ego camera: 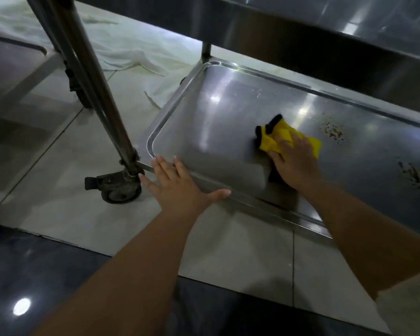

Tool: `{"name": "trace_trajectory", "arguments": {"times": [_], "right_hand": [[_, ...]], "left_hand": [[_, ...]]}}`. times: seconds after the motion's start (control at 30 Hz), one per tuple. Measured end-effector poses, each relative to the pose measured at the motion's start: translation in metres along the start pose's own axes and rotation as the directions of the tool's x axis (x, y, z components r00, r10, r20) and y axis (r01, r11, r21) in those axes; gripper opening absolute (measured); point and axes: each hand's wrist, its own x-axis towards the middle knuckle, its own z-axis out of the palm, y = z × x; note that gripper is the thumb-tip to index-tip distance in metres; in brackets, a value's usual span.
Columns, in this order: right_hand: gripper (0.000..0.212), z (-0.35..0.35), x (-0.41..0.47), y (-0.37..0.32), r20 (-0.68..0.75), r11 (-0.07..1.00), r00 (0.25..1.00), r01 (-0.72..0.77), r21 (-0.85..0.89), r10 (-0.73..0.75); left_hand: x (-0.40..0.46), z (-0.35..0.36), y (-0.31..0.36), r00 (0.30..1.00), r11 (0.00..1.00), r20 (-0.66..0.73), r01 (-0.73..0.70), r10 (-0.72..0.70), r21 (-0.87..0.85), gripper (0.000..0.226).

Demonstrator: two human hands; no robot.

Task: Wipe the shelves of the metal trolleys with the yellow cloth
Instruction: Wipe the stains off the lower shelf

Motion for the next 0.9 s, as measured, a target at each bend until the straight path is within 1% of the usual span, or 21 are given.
{"name": "trace_trajectory", "arguments": {"times": [0.1,0.2,0.27,0.37,0.47,0.53,0.57,0.63,0.7,0.77,0.87,0.9], "right_hand": [[0.056,-0.016,-0.043,0.073,-0.029,0.986,0.986,-0.164,-0.007,0.164],[0.06,-0.027,-0.087,0.119,-0.047,0.947,0.946,-0.319,0.034,0.32],[0.061,-0.029,-0.106,0.133,-0.058,0.941,0.94,-0.336,0.025,0.337],[0.061,-0.028,-0.118,0.143,-0.013,0.932,0.932,-0.361,0.041,0.362],[0.062,-0.028,-0.125,0.152,0.009,0.944,0.945,-0.327,0.05,0.327],[0.063,-0.028,-0.134,0.158,0.011,0.96,0.962,-0.274,0.051,0.274],[0.063,-0.029,-0.139,0.162,0.007,0.97,0.971,-0.239,0.055,0.239],[0.064,-0.032,-0.155,0.172,0.013,0.991,0.992,-0.125,0.037,0.125],[0.063,-0.037,-0.174,0.188,0.046,1.0,0.999,-0.008,-0.009,0.008],[0.06,-0.041,-0.197,0.207,0.041,1.0,0.999,0.008,-0.015,-0.008],[0.056,-0.045,-0.228,0.225,-0.062,0.998,0.997,-0.048,0.027,0.05],[0.06,-0.044,-0.234,0.226,-0.08,0.998,0.995,-0.054,0.036,0.057]], "left_hand": [[0.004,-0.015,0.009,0.997,0.996,0.076,-0.019,0.013,0.086,0.152],[0.008,-0.028,0.023,0.988,0.99,0.157,-0.023,0.001,0.138,0.155],[0.008,-0.03,0.037,0.984,0.993,0.18,-0.02,-0.002,0.119,0.156],[0.0,-0.024,0.069,0.978,0.99,0.202,-0.074,0.049,0.118,0.154],[-0.017,-0.011,0.112,0.975,0.985,0.18,-0.149,0.131,0.088,0.147],[-0.031,0.002,0.146,0.96,0.966,0.14,-0.251,0.241,0.057,0.137],[-0.039,0.01,0.164,0.936,0.94,0.124,-0.337,0.328,0.053,0.13],[-0.055,0.026,0.195,0.849,0.849,0.129,-0.523,0.512,0.07,0.116],[-0.062,0.044,0.208,0.766,0.755,0.149,-0.642,0.626,0.13,0.106],[-0.06,0.058,0.206,0.743,0.721,0.139,-0.67,0.655,0.179,0.104],[-0.055,0.064,0.198,0.754,0.733,0.101,-0.655,0.649,0.182,0.107],[-0.055,0.064,0.197,0.758,0.737,0.096,-0.651,0.646,0.18,0.107]]}}
